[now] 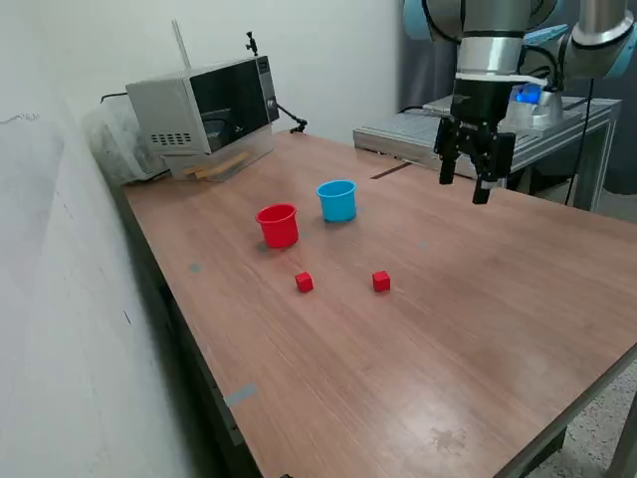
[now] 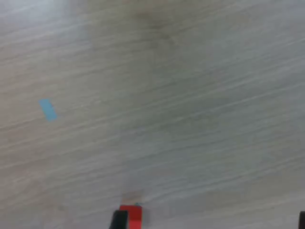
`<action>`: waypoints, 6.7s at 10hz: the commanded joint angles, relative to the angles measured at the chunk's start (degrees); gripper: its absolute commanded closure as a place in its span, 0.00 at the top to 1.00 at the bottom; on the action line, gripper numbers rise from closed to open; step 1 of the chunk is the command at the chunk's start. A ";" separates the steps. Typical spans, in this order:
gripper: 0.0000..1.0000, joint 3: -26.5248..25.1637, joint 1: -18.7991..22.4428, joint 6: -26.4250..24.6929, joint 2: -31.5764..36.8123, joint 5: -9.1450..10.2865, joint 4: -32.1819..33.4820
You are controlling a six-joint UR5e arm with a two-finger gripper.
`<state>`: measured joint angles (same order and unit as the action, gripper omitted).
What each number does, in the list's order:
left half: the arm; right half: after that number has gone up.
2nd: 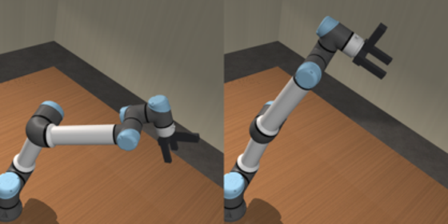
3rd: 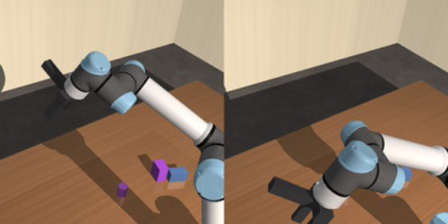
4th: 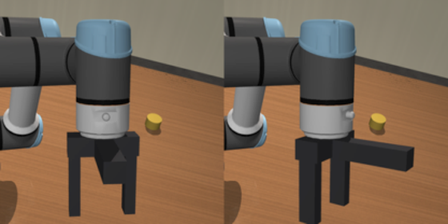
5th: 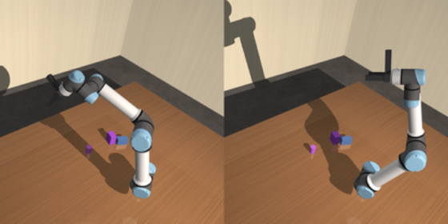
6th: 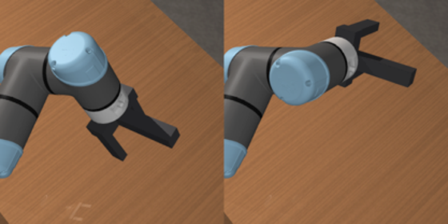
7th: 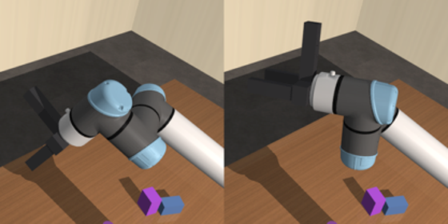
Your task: Place red objects in the red bin, and blue objects in the blue bin.
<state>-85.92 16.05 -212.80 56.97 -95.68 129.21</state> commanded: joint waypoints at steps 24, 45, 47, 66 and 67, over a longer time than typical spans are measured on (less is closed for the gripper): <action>1.00 16.66 -7.44 10.58 -18.65 3.30 -6.43; 0.00 17.36 -9.99 8.27 -20.06 2.78 -5.81; 0.00 17.01 -10.16 9.32 -18.40 1.64 -5.81; 0.00 17.01 -29.50 26.47 -13.90 -3.38 -7.92; 0.00 17.53 -29.41 26.47 -14.34 -3.29 -7.84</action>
<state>-69.02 -13.21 -186.59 44.33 -99.10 121.30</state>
